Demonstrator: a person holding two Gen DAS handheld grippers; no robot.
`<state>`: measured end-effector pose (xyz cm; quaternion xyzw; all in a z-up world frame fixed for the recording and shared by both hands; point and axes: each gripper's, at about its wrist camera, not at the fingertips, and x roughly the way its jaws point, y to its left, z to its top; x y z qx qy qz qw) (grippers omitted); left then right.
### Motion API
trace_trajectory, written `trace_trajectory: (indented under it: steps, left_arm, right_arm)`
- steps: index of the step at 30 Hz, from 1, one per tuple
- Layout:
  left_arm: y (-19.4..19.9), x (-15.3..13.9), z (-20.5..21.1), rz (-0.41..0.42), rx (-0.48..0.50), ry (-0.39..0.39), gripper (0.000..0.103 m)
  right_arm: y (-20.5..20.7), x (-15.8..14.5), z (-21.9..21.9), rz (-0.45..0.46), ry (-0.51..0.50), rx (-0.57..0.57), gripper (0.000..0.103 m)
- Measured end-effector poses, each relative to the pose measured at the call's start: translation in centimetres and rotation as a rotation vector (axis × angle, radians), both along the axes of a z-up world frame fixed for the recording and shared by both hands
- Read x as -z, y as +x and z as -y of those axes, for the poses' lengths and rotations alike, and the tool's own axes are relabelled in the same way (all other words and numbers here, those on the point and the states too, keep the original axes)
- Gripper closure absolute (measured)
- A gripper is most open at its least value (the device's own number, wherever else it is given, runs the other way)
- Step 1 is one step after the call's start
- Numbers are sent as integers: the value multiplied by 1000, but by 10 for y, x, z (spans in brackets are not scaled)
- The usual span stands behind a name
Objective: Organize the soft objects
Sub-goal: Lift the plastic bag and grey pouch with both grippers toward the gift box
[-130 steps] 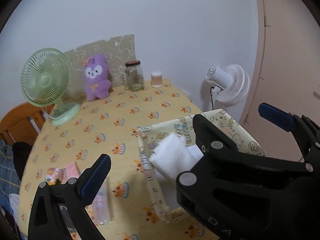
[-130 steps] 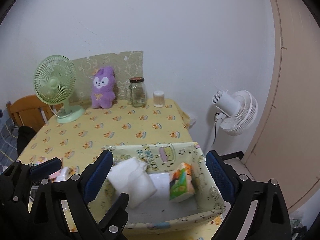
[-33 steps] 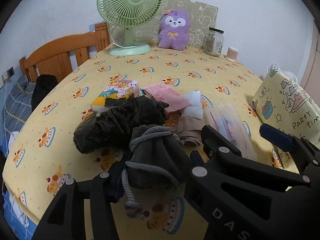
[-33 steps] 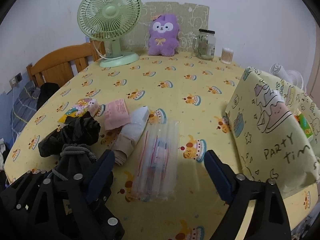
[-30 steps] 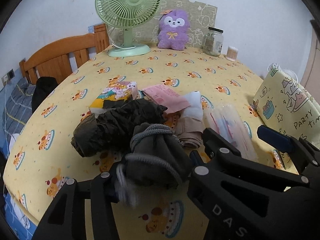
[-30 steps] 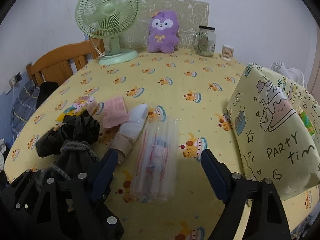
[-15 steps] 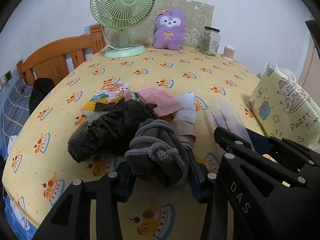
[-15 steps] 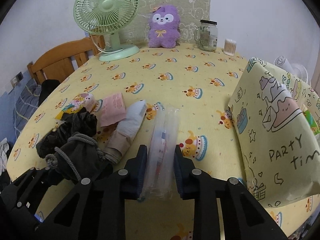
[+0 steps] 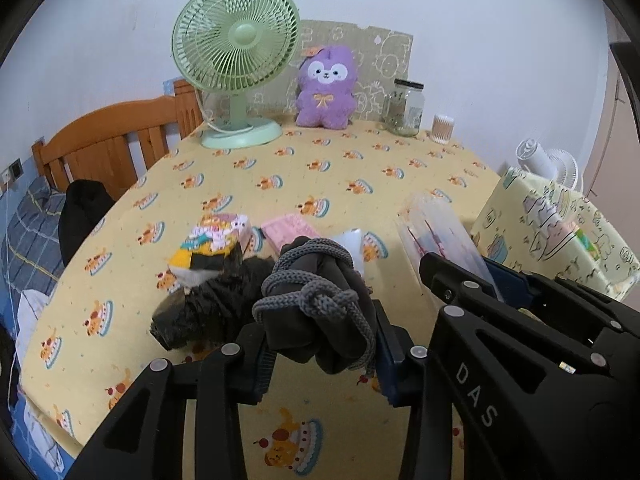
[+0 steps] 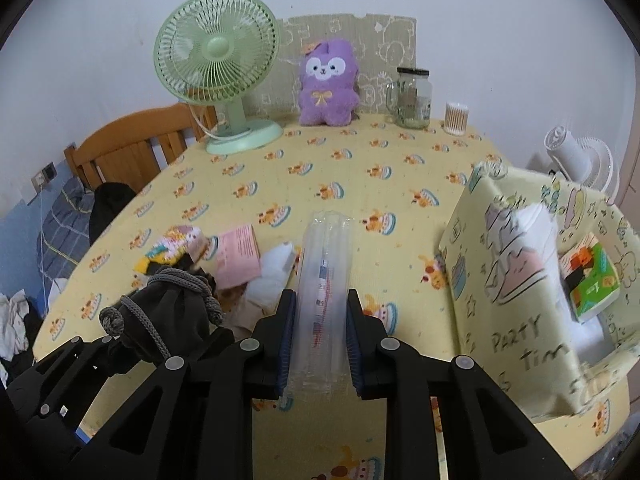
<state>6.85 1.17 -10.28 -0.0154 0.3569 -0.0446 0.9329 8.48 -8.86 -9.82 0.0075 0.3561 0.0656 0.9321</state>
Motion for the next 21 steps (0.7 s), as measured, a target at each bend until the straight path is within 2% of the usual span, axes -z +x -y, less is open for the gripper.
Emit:
trace_trajectory:
  steps: [21]
  left_arm:
    - [-10,-48,14,76,18,12,61]
  right_arm:
    - [-15,-52,16,83,7,29,77]
